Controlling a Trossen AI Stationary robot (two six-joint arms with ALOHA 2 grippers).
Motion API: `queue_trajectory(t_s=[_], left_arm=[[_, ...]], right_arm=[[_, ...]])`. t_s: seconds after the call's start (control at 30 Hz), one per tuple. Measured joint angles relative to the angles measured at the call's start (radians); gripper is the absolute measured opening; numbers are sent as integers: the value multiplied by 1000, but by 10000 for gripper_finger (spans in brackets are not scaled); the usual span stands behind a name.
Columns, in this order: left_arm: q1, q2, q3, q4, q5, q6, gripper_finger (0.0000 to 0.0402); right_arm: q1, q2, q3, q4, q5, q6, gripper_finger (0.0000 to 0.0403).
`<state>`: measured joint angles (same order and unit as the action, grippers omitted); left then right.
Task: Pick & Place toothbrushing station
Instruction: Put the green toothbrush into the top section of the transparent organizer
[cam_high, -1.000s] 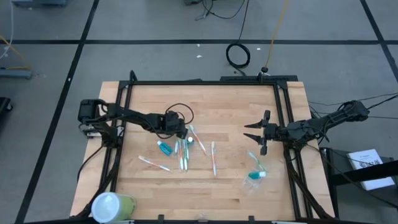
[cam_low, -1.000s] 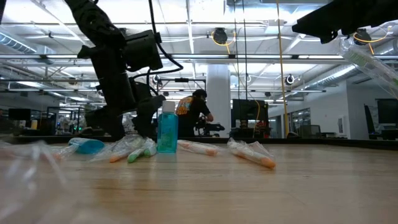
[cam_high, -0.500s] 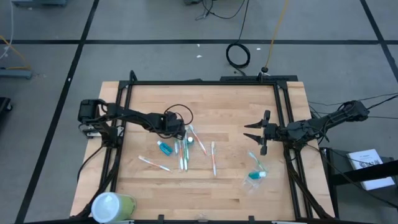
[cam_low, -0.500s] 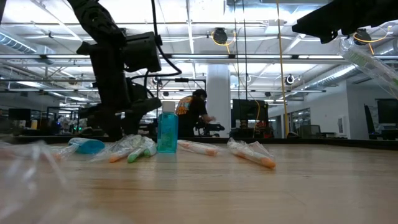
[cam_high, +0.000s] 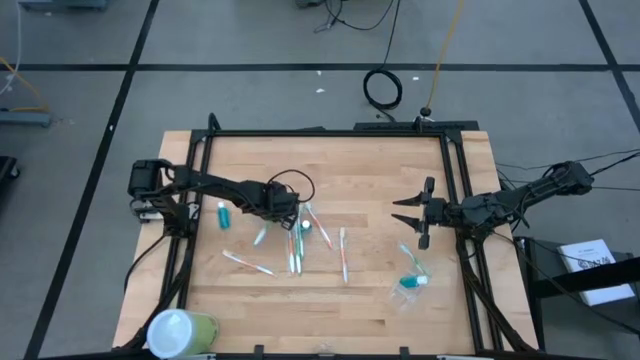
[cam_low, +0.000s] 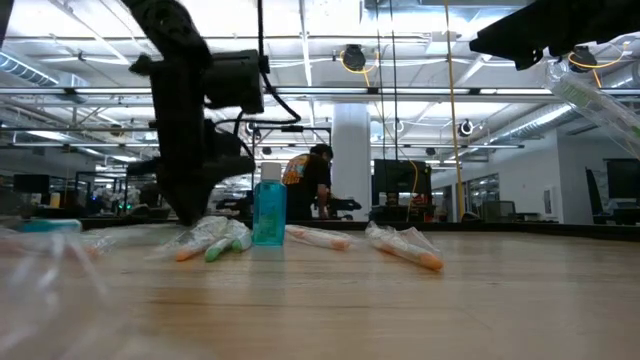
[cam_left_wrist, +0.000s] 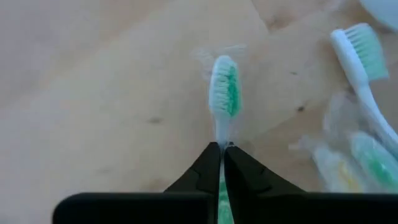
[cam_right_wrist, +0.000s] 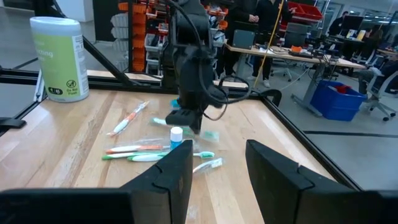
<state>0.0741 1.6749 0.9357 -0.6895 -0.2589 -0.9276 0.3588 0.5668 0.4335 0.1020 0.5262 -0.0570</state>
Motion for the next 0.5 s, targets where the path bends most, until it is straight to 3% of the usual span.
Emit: queue_trajectory(t_s=[0.23, 0.5], left_arm=[[-5, -122, 140, -8, -158, 197, 5], [-52, -269, 265, 122, -289, 472, 3]], right_arm=[[0, 0, 0, 13, 1, 0, 141], [0, 4, 0, 42, 1, 0, 141]])
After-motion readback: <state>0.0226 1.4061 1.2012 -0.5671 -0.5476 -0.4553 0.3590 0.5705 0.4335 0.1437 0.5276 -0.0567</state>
